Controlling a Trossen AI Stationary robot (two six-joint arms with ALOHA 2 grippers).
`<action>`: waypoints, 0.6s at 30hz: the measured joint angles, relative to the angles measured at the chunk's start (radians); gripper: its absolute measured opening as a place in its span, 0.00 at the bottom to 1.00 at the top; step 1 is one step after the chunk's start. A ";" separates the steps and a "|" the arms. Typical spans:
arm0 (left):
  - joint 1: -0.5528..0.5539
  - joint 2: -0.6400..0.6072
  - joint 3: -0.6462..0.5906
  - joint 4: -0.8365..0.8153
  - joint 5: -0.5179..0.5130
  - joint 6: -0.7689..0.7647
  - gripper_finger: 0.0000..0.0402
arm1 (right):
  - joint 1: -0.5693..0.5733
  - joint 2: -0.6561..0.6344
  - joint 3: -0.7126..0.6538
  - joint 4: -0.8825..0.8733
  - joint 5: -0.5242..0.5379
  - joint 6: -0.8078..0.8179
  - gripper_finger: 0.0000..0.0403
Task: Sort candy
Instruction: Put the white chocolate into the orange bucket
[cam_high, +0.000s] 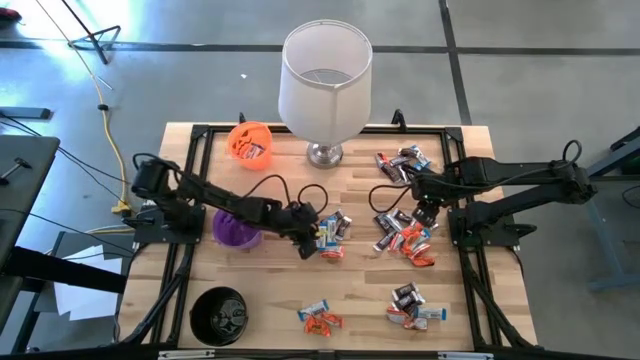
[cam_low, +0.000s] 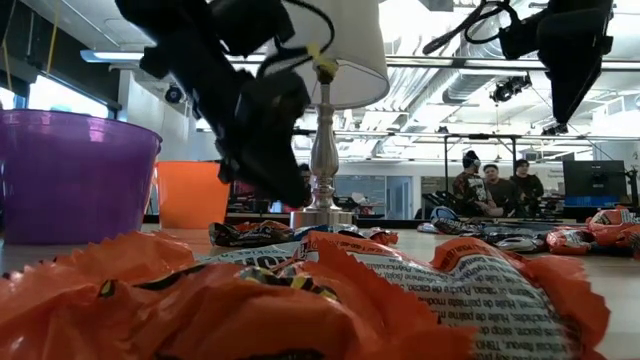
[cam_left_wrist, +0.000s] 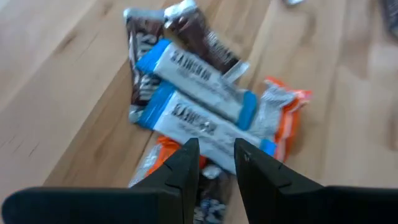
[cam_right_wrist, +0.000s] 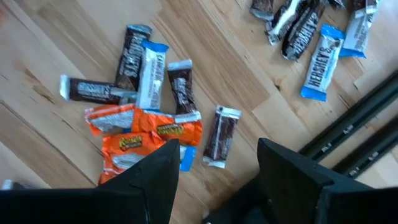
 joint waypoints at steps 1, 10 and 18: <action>0.001 0.011 0.000 0.000 -0.002 -0.002 0.22 | 0.000 0.000 0.000 0.000 0.000 0.000 0.52; 0.026 0.056 -0.001 0.005 -0.051 -0.007 0.22 | 0.000 0.000 0.000 -0.010 0.000 -0.018 0.52; 0.028 0.055 0.000 0.107 -0.034 0.028 0.23 | 0.000 0.000 0.000 -0.009 -0.006 -0.019 0.52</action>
